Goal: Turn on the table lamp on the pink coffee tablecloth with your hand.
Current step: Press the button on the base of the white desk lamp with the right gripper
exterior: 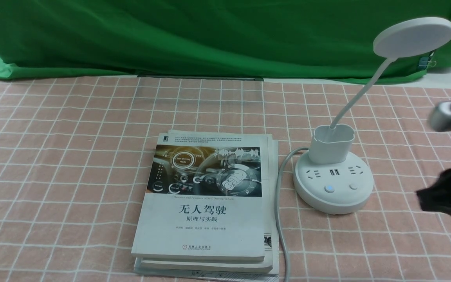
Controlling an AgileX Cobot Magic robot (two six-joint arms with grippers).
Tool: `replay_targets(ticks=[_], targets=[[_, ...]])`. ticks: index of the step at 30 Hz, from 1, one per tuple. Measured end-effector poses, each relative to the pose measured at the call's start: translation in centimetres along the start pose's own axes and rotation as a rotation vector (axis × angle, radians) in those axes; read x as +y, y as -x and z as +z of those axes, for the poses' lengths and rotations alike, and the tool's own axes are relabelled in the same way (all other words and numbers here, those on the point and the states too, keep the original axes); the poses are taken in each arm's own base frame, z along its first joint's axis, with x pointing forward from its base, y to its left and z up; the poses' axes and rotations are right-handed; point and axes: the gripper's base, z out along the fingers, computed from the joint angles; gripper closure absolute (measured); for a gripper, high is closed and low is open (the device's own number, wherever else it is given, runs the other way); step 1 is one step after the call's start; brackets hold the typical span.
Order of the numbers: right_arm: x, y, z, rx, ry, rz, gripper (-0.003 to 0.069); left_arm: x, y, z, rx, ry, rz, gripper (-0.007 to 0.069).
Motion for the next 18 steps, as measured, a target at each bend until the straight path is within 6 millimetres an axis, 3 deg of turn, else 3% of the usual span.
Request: replay_targets(ticks=[1, 7, 18], targets=[[0.0, 0.1, 0.2, -0.001, 0.000, -0.001, 0.0624, 0.0, 0.0, 0.0, 0.000, 0.000, 0.000, 0.0606], [-0.9, 2.9, 5.7, 0.059, 0.021, -0.011, 0.0624, 0.0, 0.0, 0.0, 0.000, 0.000, 0.000, 0.0606], [0.0, 6.0, 10.2, 0.067, 0.057, -0.053, 0.0624, 0.0, 0.0, 0.0, 0.000, 0.000, 0.001, 0.0606]])
